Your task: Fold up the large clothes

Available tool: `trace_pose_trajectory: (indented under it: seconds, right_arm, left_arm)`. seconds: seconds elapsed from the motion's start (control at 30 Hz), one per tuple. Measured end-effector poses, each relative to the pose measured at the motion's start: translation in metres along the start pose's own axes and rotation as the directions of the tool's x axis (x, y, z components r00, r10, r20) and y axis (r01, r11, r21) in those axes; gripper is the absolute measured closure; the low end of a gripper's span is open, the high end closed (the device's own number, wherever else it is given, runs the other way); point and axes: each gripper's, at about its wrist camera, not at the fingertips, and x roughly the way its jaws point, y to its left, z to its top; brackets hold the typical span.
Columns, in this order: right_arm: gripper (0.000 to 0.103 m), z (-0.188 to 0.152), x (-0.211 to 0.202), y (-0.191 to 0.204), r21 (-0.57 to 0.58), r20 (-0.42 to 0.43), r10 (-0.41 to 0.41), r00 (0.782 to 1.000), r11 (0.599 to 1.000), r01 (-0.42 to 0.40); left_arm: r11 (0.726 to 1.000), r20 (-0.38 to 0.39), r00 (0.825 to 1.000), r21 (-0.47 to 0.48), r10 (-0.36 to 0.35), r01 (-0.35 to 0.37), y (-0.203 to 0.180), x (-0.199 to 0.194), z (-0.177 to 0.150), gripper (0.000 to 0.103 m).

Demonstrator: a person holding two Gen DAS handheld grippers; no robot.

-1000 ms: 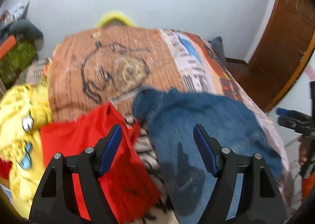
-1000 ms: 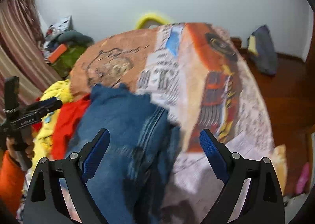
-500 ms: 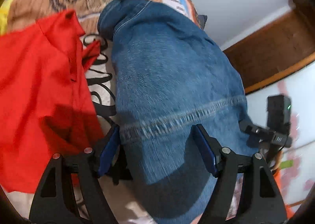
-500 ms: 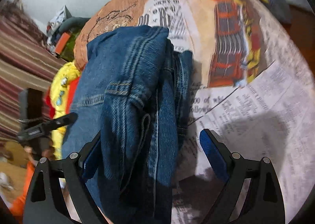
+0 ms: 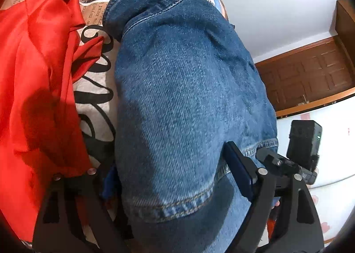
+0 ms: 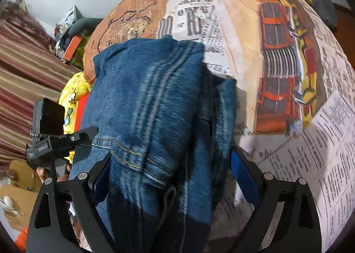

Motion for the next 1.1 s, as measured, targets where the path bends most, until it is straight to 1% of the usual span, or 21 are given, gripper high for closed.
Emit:
trace_pose_trajectory:
  seconds: [0.03, 0.07, 0.1, 0.13, 0.17, 0.2, 0.23, 0.27, 0.33, 0.37, 0.43, 0.53, 0.63, 0.8, 0.93, 1.1]
  right_arm:
    - [0.012, -0.001, 0.001, 0.003, -0.014, 0.0, -0.008, 1.0, 1.0, 0.008]
    - [0.015, -0.002, 0.0, 0.005, -0.026, 0.003, -0.016, 1.0, 1.0, 0.017]
    - [0.018, -0.002, -0.001, 0.004, -0.03, 0.005, -0.016, 1.0, 0.999, 0.016]
    - [0.026, -0.004, -0.003, 0.004, -0.026, 0.01, -0.009, 1.0, 1.0, 0.009]
    - [0.035, -0.004, -0.004, 0.004, -0.019, 0.011, 0.001, 1.0, 1.0, -0.001]
    - [0.041, -0.005, -0.006, 0.003, -0.007, 0.011, 0.021, 1.0, 1.0, -0.02]
    - [0.049, -0.005, -0.007, 0.003, 0.001, 0.01, 0.042, 0.999, 0.999, -0.042]
    - [0.053, -0.006, -0.008, 0.003, 0.007, 0.013, 0.051, 0.999, 0.999, -0.051]
    - [0.059, -0.006, -0.011, 0.007, 0.004, 0.024, 0.039, 0.999, 0.999, -0.039]
    - [0.062, -0.007, -0.013, 0.01, -0.007, 0.029, 0.031, 0.999, 0.999, -0.031]
    - [0.066, -0.007, -0.018, 0.02, -0.025, 0.041, 0.022, 0.999, 0.999, -0.021]
    - [0.069, -0.009, -0.027, 0.039, -0.069, 0.06, -0.007, 0.998, 0.998, 0.011]
    - [0.07, -0.009, -0.036, 0.058, -0.093, 0.076, -0.018, 0.997, 0.995, 0.025]
    - [0.07, -0.006, -0.058, 0.094, -0.136, 0.131, -0.001, 0.991, 0.99, 0.019]
    - [0.07, -0.004, -0.071, 0.13, -0.192, 0.178, 0.014, 0.984, 0.981, 0.021]
    - [0.07, 0.002, -0.07, 0.172, -0.243, 0.21, 0.047, 0.977, 0.97, 0.005]
  left_arm:
    - [1.0, 0.003, 1.0, 0.004, 0.004, -0.004, -0.002, -0.001, 0.0, 0.018]
    - [1.0, 0.005, 1.0, 0.008, 0.002, -0.002, -0.003, -0.002, 0.0, 0.019]
    - [1.0, 0.009, 1.0, 0.013, 0.0, 0.0, -0.003, -0.003, -0.001, 0.022]
    - [1.0, 0.016, 1.0, 0.02, 0.0, 0.0, -0.004, -0.005, -0.002, 0.025]
    - [1.0, 0.022, 1.0, 0.026, 0.0, -0.001, -0.004, -0.008, -0.002, 0.028]
    - [1.0, 0.028, 1.0, 0.03, 0.002, -0.003, -0.006, -0.01, -0.003, 0.031]
    - [0.999, 0.033, 0.999, 0.035, 0.005, -0.006, -0.008, -0.012, -0.004, 0.034]
    - [0.999, 0.038, 0.999, 0.045, 0.008, -0.009, -0.008, -0.016, -0.007, 0.036]
    - [0.997, 0.048, 0.999, 0.08, 0.015, -0.019, -0.015, -0.021, -0.008, 0.05]
    - [0.995, 0.049, 0.999, 0.098, 0.016, -0.021, -0.019, -0.026, -0.01, 0.053]
    - [0.99, 0.057, 0.998, 0.136, 0.031, -0.038, -0.032, -0.036, -0.014, 0.06]
    - [0.982, 0.073, 0.996, 0.181, 0.047, -0.06, -0.051, -0.05, -0.017, 0.064]
    - [0.977, 0.097, 0.994, 0.205, 0.04, -0.06, -0.063, -0.07, -0.021, 0.065]
    - [0.973, 0.16, 0.987, 0.227, -0.001, -0.036, -0.071, -0.122, -0.028, 0.065]
    - [0.967, 0.232, 0.973, 0.25, -0.01, -0.049, -0.074, -0.168, -0.032, 0.065]
    - [0.964, 0.3, 0.954, 0.254, -0.006, -0.074, -0.069, -0.222, -0.034, 0.066]
